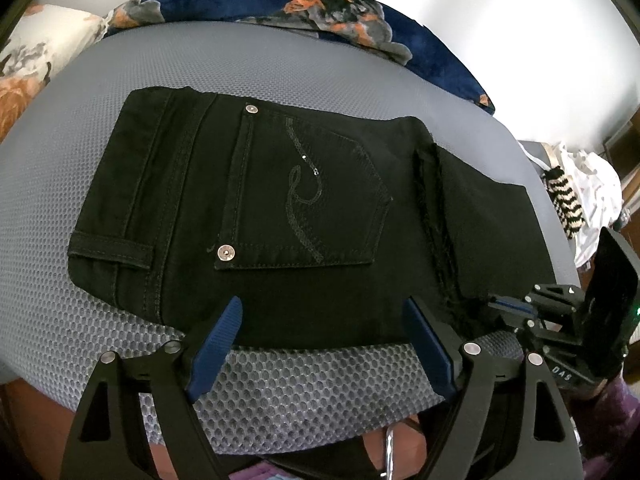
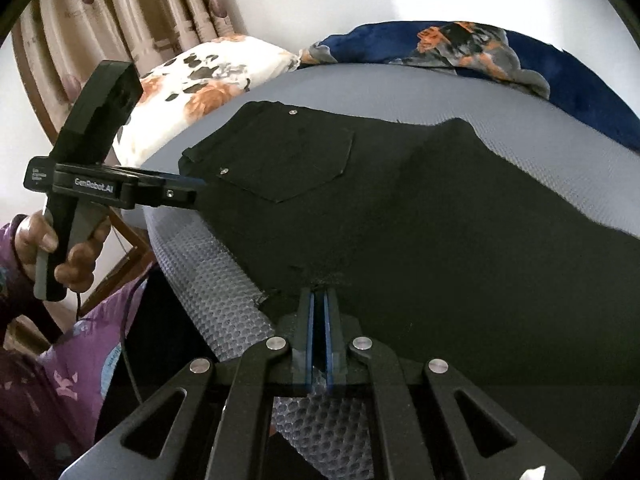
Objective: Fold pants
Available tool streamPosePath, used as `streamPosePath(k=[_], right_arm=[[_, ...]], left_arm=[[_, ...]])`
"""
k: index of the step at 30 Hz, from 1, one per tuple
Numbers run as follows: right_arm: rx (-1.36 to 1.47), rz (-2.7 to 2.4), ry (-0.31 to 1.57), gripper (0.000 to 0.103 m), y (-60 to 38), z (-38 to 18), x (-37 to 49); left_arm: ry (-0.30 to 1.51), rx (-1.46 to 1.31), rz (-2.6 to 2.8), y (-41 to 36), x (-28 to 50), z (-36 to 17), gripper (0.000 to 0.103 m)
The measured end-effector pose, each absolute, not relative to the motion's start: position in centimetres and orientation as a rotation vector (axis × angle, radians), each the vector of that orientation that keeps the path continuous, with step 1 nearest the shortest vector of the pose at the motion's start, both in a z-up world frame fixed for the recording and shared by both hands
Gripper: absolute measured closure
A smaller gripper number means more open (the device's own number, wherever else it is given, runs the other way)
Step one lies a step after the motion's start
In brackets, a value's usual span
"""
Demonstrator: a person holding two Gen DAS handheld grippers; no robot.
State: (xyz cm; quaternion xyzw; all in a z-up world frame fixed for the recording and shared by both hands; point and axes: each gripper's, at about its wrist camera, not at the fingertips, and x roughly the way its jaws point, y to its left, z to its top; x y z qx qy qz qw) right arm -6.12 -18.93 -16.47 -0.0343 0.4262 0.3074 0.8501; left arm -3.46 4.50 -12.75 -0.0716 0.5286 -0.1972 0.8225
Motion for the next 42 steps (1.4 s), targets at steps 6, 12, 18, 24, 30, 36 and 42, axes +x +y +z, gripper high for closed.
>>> streamPosePath(k=[6,12,18,24,30,36,42], right_arm=[[-0.042,0.672,0.842,0.098,-19.1,-14.5,-6.3],[-0.111,0.764,0.932,0.093,-17.9,-17.2,-6.7],[0.052,0.760,0.896,0.076,-21.3,-14.1,-4.4],[0.249,0.642,0.854,0.062,-29.4,-12.2,-2.0],[0.362,0.519,0.820,0.057,-35.4,-13.0,-4.2],[0.441,0.473,0.806,0.055,-38.1,-14.2,-6.6],[0.492,0.492,0.792,0.055,-39.1,-14.6,-6.9]], left_arm=[[1.125,-0.152,-0.422,4.5,-3.5,-12.8,0.020],[1.125,-0.152,-0.426,4.5,-3.5,-13.0,0.019],[1.116,-0.147,-0.435,4.4,-3.7,-12.7,0.019],[1.000,-0.218,-0.622,2.9,-3.3,-9.1,0.019],[0.856,-0.063,-0.779,-3.7,0.2,-7.1,0.011],[0.943,0.038,-0.893,-9.3,5.7,-10.9,0.011],[1.128,0.016,-0.918,-11.8,7.9,-14.9,0.036]])
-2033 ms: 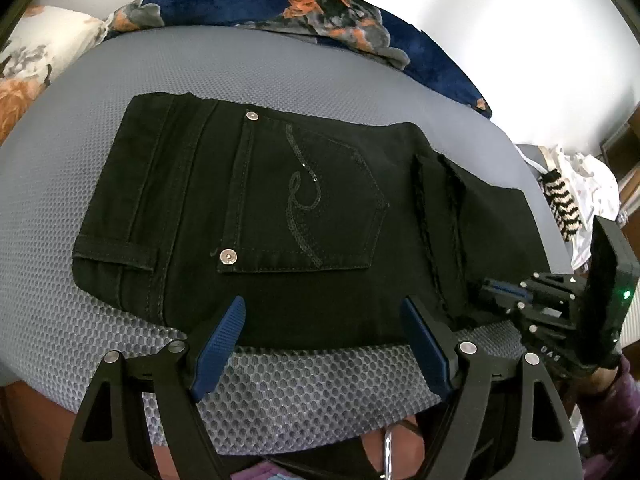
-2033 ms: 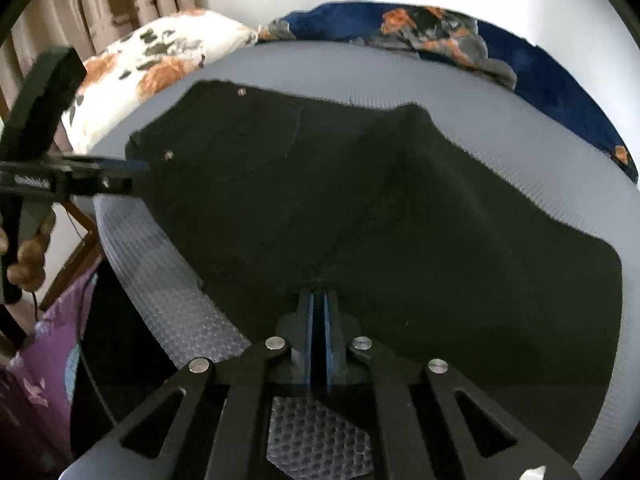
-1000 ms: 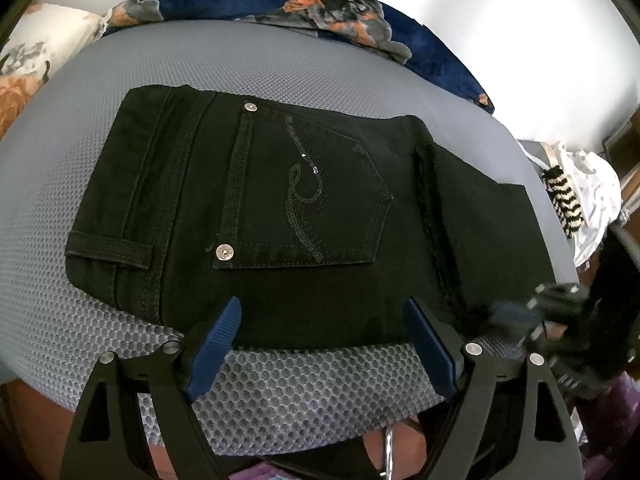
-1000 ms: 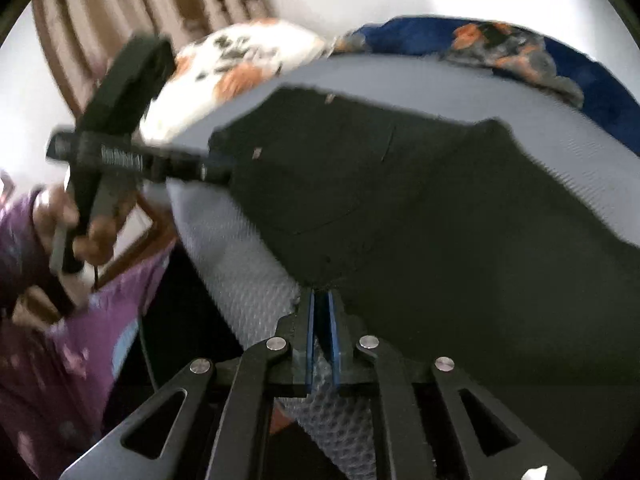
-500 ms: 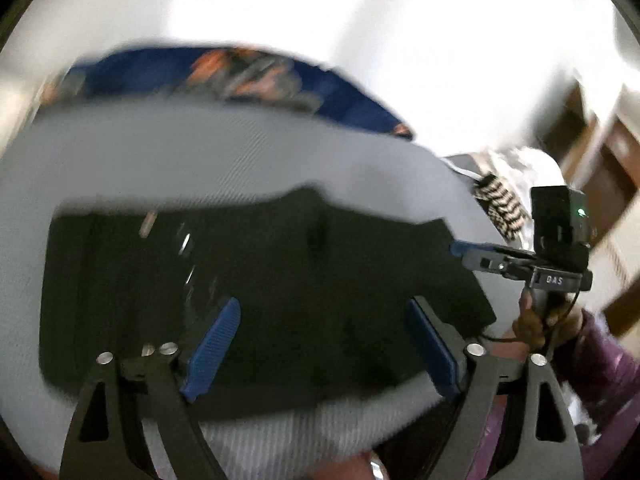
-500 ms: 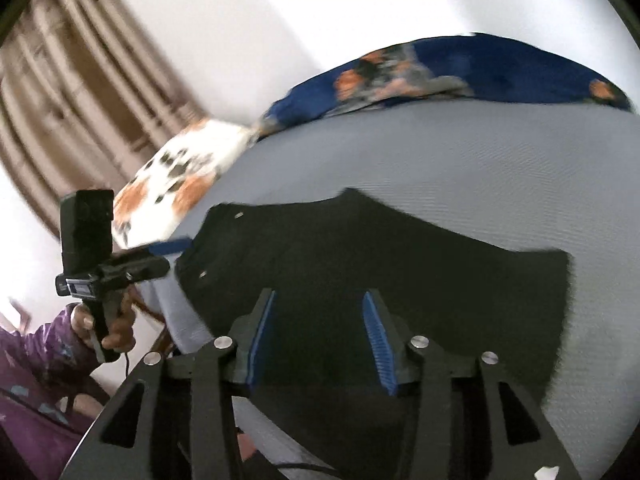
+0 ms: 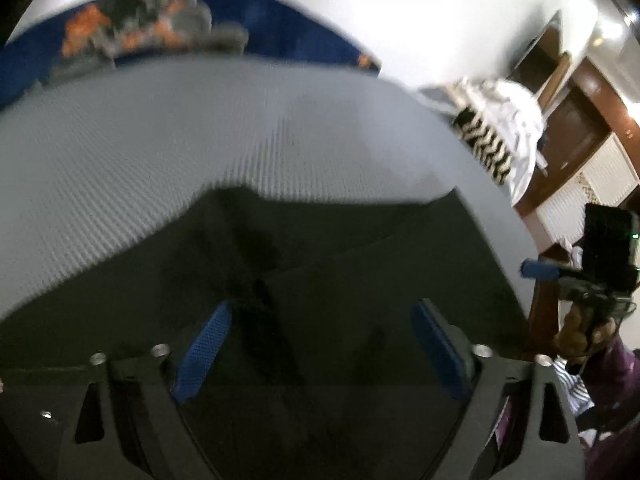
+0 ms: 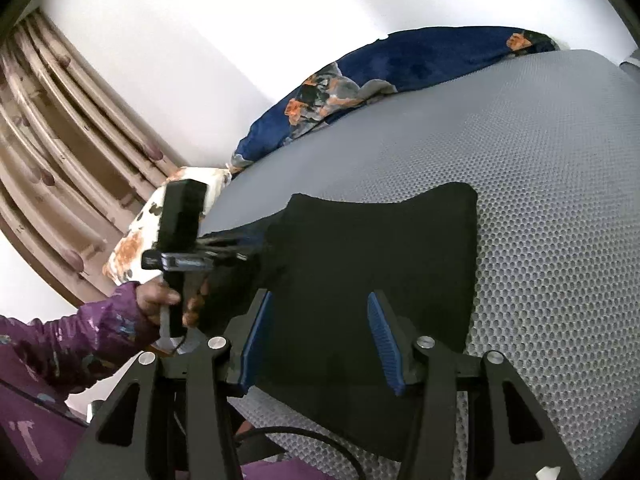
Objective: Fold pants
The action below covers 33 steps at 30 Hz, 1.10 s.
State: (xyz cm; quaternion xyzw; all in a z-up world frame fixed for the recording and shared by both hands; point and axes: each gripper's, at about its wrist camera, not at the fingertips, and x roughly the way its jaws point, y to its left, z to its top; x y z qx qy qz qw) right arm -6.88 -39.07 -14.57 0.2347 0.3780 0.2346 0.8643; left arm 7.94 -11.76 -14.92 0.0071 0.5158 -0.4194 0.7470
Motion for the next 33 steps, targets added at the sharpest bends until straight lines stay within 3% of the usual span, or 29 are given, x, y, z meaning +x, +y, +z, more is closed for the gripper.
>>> streamPosePath(k=[3,5,18,23,33], right_arm=[[0.500,0.518,0.791,0.052,-38.6,-14.6,-6.8],[0.506,0.534,0.801,0.051,-38.1,-15.0,-6.5],[0.495,0.539,0.853,0.051,-36.9,-17.6,-5.9],[0.494,0.522,0.883,0.050,-37.0,-18.7,-5.9],[0.488,0.521,0.893,0.051,-37.3,-18.9,-5.9]], left_arm=[[1.076,0.150,-0.922,-13.0,6.2,-14.9,0.078],[1.086,0.133,-0.945,-13.3,5.8,-14.9,0.089],[0.962,0.134,-0.915,-14.5,6.3,-12.5,0.092],[1.045,0.089,-0.868,-13.7,7.2,-14.8,0.091],[1.083,0.004,-0.870,-11.9,6.6,-14.3,0.088]])
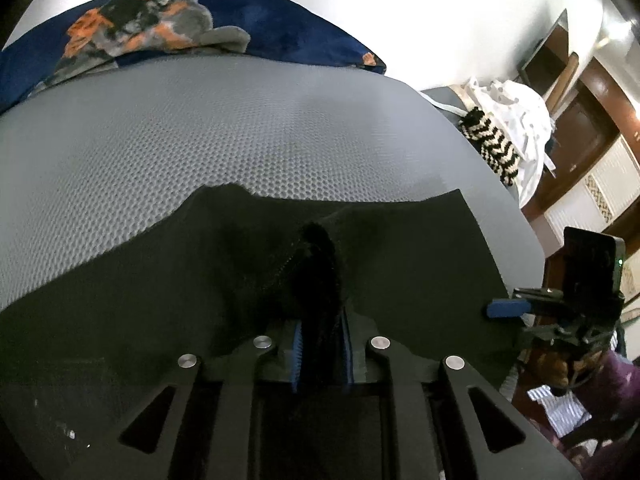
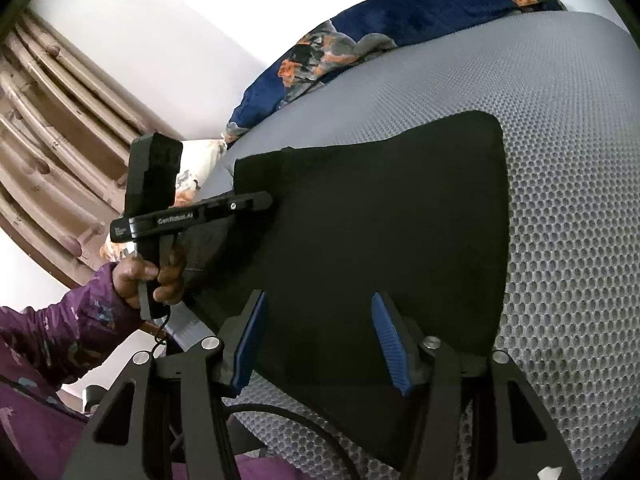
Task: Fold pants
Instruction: 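Lift the pants edge with the left gripper and fold it toward the right gripper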
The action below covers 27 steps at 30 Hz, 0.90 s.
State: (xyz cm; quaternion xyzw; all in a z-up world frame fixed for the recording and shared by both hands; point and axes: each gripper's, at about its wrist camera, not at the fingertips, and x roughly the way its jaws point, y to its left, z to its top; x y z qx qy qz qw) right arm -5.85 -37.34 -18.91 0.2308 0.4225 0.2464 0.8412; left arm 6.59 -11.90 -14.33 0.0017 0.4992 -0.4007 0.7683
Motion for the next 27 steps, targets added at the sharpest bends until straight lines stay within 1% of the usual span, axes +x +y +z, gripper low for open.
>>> streamPosePath(k=[1,3,6,7,9,10,11,14,18,20,22,23,25,26,27], right_arm=[[0.482,0.521,0.895,0.051,-37.3,-18.9,-5.7],[0.480,0.519,0.899,0.051,-37.2,-19.0,-5.7],[0.476,0.527,0.890,0.051,-37.0,-18.8,-5.8],[0.471,0.532,0.880,0.051,-36.9,-18.5,-5.9],[0.473,0.552,0.859,0.051,-36.7,-17.9,-6.0],[0.474,0.561,0.854,0.051,-36.5,-17.8,-6.0],[0.470,0.572,0.852,0.051,-36.3,-17.7,-6.0],[0.450,0.587,0.865,0.051,-35.4,-17.7,-6.0],[0.441,0.593,0.875,0.051,-34.9,-17.7,-6.1],[0.439,0.591,0.866,0.051,-35.0,-17.4,-6.2],[0.440,0.591,0.857,0.051,-35.1,-17.1,-6.2],[0.441,0.591,0.854,0.051,-35.2,-17.0,-6.2],[0.445,0.591,0.853,0.051,-35.1,-17.1,-6.1],[0.444,0.592,0.858,0.051,-35.0,-17.2,-6.0],[0.443,0.592,0.862,0.051,-35.0,-17.3,-6.1]], left_arm=[[1.092,-0.009,-0.871,-11.6,6.5,-14.3,0.088],[1.107,-0.031,-0.862,-10.9,6.3,-13.9,0.084],[1.083,-0.093,-0.826,-8.7,5.9,-12.4,0.082],[1.098,-0.129,-0.825,-7.9,5.7,-12.1,0.080],[1.146,-0.180,-0.809,-6.4,4.9,-11.8,0.062],[1.152,-0.186,-0.801,-5.8,4.2,-11.7,0.057],[1.169,-0.191,-0.800,-5.5,3.4,-11.9,0.051],[1.256,-0.196,-0.818,-5.4,1.2,-13.0,0.050],[1.297,-0.190,-0.852,-6.5,-0.5,-14.7,0.050],[1.339,-0.280,-0.863,-6.7,-0.5,-15.7,0.050],[1.328,-0.366,-0.900,-6.7,-0.4,-15.8,0.049],[1.324,-0.366,-0.903,-6.9,-0.5,-15.9,0.050],[1.336,-0.355,-0.905,-7.2,-0.7,-16.1,0.090],[1.363,-0.342,-0.908,-7.5,-1.0,-16.5,0.099],[1.354,-0.330,-0.902,-7.6,-1.2,-16.5,0.099]])
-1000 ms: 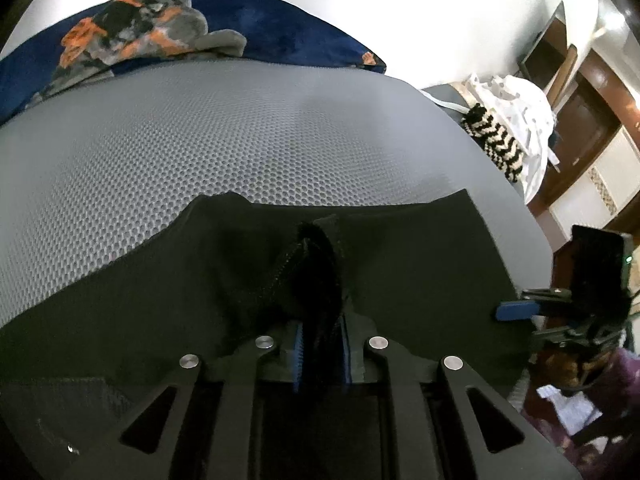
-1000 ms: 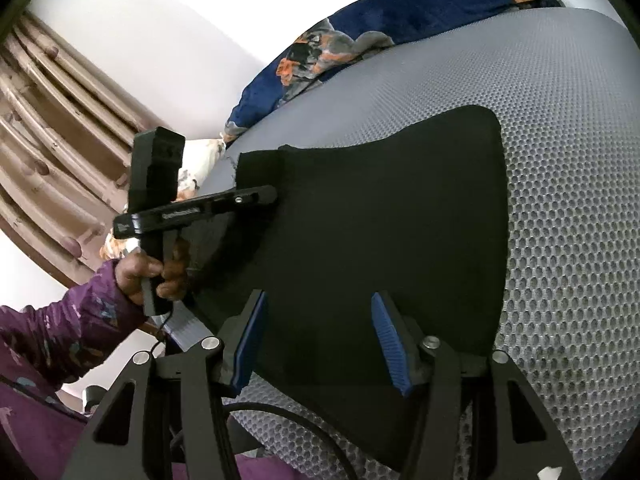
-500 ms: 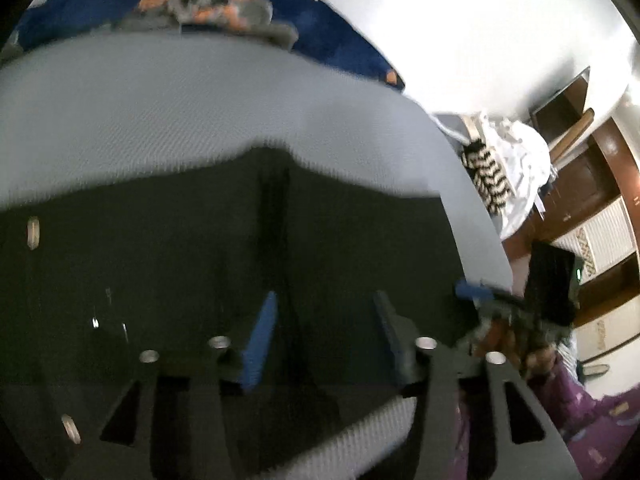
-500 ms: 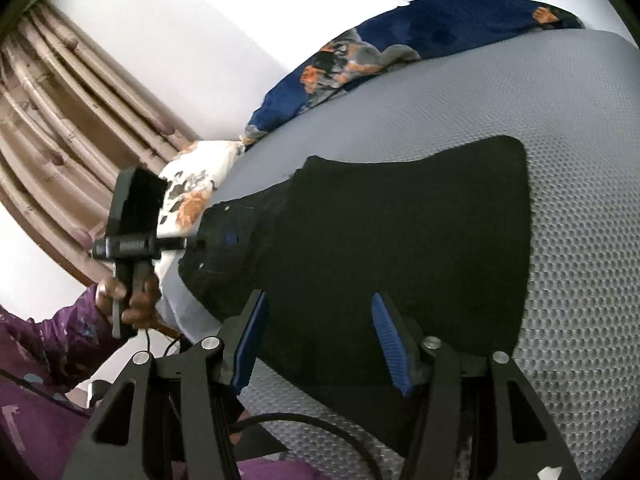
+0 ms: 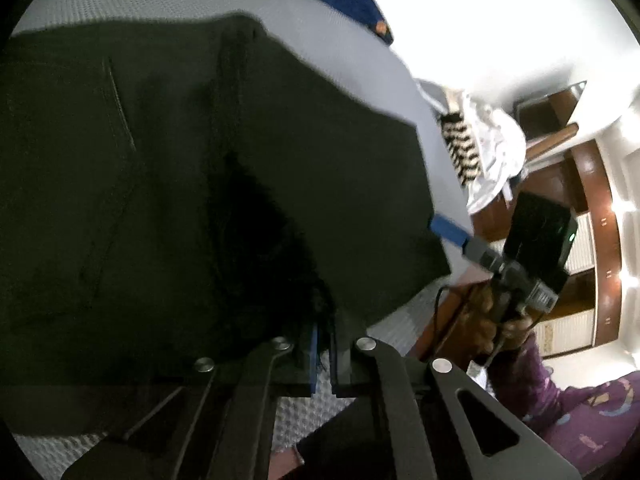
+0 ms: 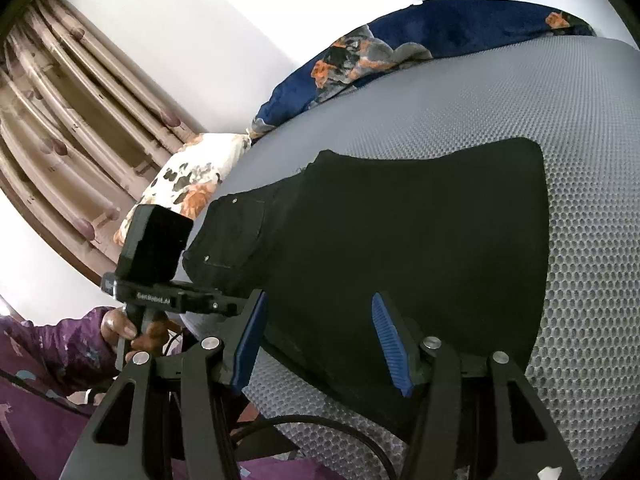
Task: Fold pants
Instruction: 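Lift the pants edge with the left gripper and fold it toward the right gripper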
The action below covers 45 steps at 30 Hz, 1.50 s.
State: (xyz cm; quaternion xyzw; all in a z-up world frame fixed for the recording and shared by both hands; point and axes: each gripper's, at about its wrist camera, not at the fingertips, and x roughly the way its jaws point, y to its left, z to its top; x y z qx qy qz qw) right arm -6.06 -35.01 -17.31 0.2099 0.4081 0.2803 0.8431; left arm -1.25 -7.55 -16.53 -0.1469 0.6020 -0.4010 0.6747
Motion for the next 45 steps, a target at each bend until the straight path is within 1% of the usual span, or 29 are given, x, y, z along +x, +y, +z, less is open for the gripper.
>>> streamPosePath(k=[4,13,14,16,17,19,22,23,24,25,27,30,31,32,33,34,35,36,37,38,41,45], right_arm=[[0.436,0.597,0.878,0.051,-34.6,-17.8,-6.2],[0.434,0.603,0.893,0.050,-34.3,-18.3,-6.2],[0.438,0.605,0.896,0.050,-34.3,-18.4,-6.2],[0.438,0.604,0.912,0.050,-34.3,-18.8,-6.0],[0.432,0.607,0.915,0.050,-34.2,-18.9,-6.0],[0.425,0.610,0.920,0.050,-34.3,-18.9,-6.0],[0.441,0.612,0.915,0.050,-34.4,-18.9,-6.0],[0.444,0.614,0.914,0.050,-34.5,-18.9,-6.0],[0.444,0.616,0.914,0.050,-34.4,-18.9,-6.0],[0.442,0.617,0.916,0.050,-34.3,-18.9,-6.0],[0.427,0.617,0.919,0.050,-34.1,-18.9,-6.1],[0.425,0.616,0.919,0.050,-34.1,-18.8,-6.2],[0.425,0.615,0.918,0.050,-34.1,-18.8,-6.2],[0.428,0.613,0.917,0.050,-34.2,-18.8,-6.1],[0.433,0.612,0.918,0.050,-34.3,-18.8,-6.1],[0.436,0.612,0.918,0.050,-34.4,-18.9,-6.1],[0.436,0.611,0.918,0.050,-34.4,-18.9,-6.0],[0.434,0.611,0.919,0.050,-34.4,-18.9,-5.9],[0.431,0.610,0.920,0.050,-34.4,-18.9,-6.0],[0.429,0.611,0.921,0.050,-34.4,-18.9,-6.0],[0.431,0.609,0.921,0.052,-34.4,-18.9,-5.9],[0.441,0.607,0.917,0.050,-34.7,-18.8,-5.9]], left_arm=[[1.323,-0.381,-0.890,-6.6,-1.8,-16.1,0.099],[1.284,-0.360,-0.822,-6.4,-2.4,-14.6,0.099],[1.269,-0.326,-0.797,-6.5,-2.6,-14.4,0.099],[1.291,-0.271,-0.736,-6.7,-2.5,-15.2,0.098],[1.314,-0.289,-0.715,-6.4,-2.5,-15.8,0.093],[1.314,-0.315,-0.673,-5.7,-2.6,-15.5,0.091],[1.242,-0.251,-0.575,-4.8,-2.6,-13.1,0.069],[1.215,-0.258,-0.572,-4.4,-2.4,-12.4,0.045],[1.194,-0.266,-0.585,-4.2,-2.0,-12.1,0.025],[1.187,-0.260,-0.590,-4.2,-1.8,-12.1,0.022],[1.216,-0.229,-0.606,-5.0,-0.9,-12.8,0.022],[1.323,-0.193,-0.639,-6.2,0.1,-15.1,0.022],[1.299,-0.197,-0.653,-6.3,0.0,-14.9,0.021],[1.306,-0.211,-0.697,-6.6,-0.2,-14.8,0.021],[1.340,-0.235,-0.766,-7.1,-0.4,-14.9,0.023],[1.341,-0.231,-0.801,-7.5,-0.7,-14.8,0.031],[1.330,-0.190,-0.814,-8.1,-1.1,-14.6,0.056],[1.334,-0.132,-0.801,-8.6,-1.4,-14.7,0.072],[1.335,-0.133,-0.785,-8.4,-1.4,-14.9,0.078],[1.343,-0.174,-0.773,-7.8,-1.0,-15.0,0.094],[1.354,-0.340,-0.775,-5.8,-0.6,-15.0,0.094],[1.326,-0.320,-0.805,-6.0,-1.8,-13.4,0.095]])
